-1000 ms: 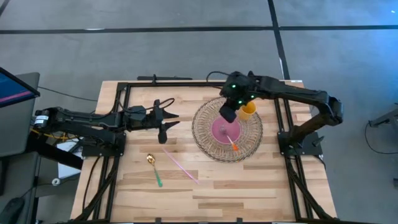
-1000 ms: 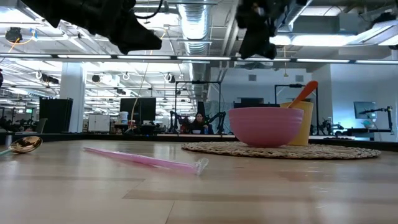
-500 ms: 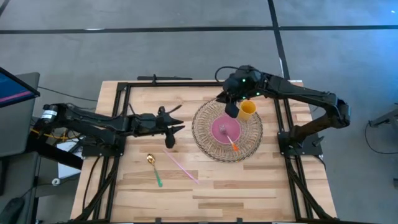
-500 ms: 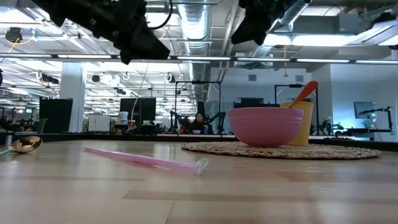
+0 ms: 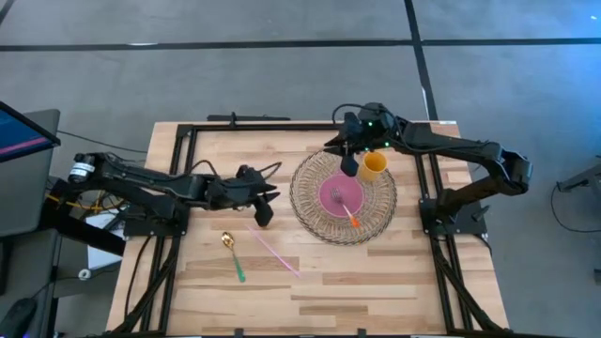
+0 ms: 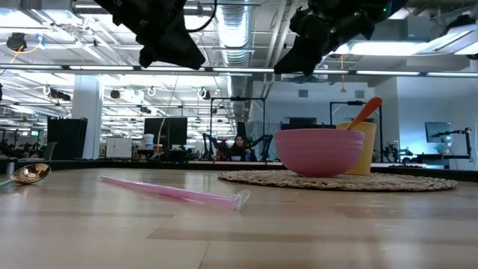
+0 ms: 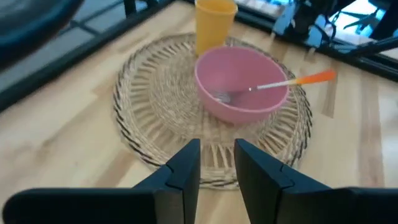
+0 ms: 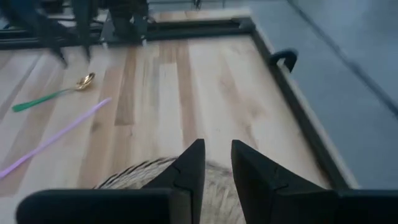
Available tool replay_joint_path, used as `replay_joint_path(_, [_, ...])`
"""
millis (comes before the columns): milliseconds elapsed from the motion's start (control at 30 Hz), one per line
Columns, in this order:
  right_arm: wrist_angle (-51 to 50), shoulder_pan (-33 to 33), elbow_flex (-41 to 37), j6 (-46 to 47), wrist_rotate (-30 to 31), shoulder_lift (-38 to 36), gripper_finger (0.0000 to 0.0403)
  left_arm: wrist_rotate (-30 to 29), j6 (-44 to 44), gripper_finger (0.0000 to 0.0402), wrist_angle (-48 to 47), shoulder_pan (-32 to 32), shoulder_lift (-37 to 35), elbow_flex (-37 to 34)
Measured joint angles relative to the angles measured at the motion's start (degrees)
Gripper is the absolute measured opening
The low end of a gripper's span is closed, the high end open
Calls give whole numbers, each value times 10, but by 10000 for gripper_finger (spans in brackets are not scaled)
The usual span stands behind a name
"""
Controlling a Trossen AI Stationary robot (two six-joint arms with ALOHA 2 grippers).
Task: Pick & Place Utensil
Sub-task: Put the green spoon into the pink bowl
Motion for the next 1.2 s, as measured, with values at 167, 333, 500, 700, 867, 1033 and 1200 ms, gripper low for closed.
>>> replay_joint_path(167, [9, -5, 0, -8, 0, 0, 72, 0, -91, 99, -98, -20, 45, 36])
replay_joint_path(333, [22, -8, 0, -53, 0, 0, 72, 51, -205, 99, -192, -37, 73, 60])
replay_joint_path(500, [60, -7, 0, -60, 0, 0, 72, 146, -365, 99, -249, -48, 77, 61])
replay_joint_path(700, [89, -7, 0, -60, 0, 0, 72, 255, -548, 99, -363, -83, 76, 48])
replay_joint_path(867, [88, -7, 0, -60, 0, 0, 72, 341, -654, 99, -357, -115, 76, 21])
replay_joint_path(1033, [88, -7, 0, -60, 0, 0, 72, 368, -713, 99, -354, -136, 76, 3])
replay_joint_path(1200, [88, -7, 0, -60, 0, 0, 72, 362, -727, 99, -342, -147, 76, -19])
